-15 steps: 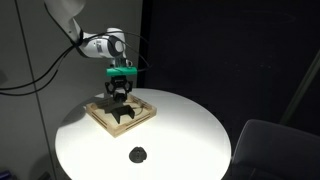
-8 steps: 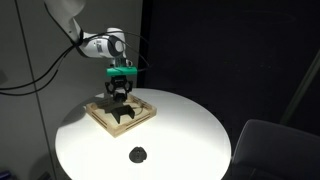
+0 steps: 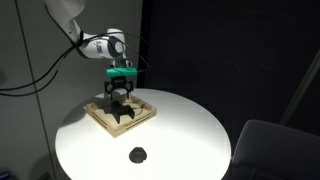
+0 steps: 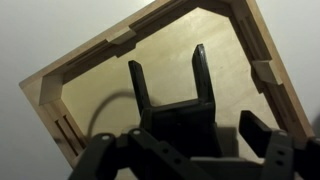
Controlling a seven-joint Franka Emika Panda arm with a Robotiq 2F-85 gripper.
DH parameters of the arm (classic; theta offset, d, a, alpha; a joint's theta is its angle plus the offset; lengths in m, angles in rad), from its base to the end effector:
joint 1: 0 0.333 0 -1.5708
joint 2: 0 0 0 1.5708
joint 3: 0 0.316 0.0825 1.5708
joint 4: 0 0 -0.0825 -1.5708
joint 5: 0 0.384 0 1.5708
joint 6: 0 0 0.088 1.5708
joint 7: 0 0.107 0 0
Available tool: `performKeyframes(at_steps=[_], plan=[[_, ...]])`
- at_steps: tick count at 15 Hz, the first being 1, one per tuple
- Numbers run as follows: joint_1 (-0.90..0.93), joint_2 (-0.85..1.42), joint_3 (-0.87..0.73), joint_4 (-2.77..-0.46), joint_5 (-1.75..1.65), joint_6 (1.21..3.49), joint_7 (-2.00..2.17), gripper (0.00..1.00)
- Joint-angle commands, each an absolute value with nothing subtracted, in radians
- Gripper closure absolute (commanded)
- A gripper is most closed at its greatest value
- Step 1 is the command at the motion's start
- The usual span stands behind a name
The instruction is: Pick up the black object on top of the other on the table and put it in the crate
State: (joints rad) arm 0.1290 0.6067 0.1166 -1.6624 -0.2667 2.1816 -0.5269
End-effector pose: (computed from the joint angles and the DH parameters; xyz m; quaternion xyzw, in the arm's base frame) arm 0.6585 0.1462 0.2503 0.8937 0.4410 -0.0496 0.0660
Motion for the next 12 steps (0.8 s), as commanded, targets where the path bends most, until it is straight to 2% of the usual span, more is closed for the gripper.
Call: performKeyframes(at_steps=[1, 6, 12], plan=[[0.121, 0.602, 0.123, -1.664, -0.275, 2.187, -0.511, 0.00], [0.098, 0.543, 0.123, -1.733, -0.246, 2.227, -0.471, 0.01], [0.036, 0.387, 0.105, -1.933, -0.149, 2.307, -0.348, 0.00]])
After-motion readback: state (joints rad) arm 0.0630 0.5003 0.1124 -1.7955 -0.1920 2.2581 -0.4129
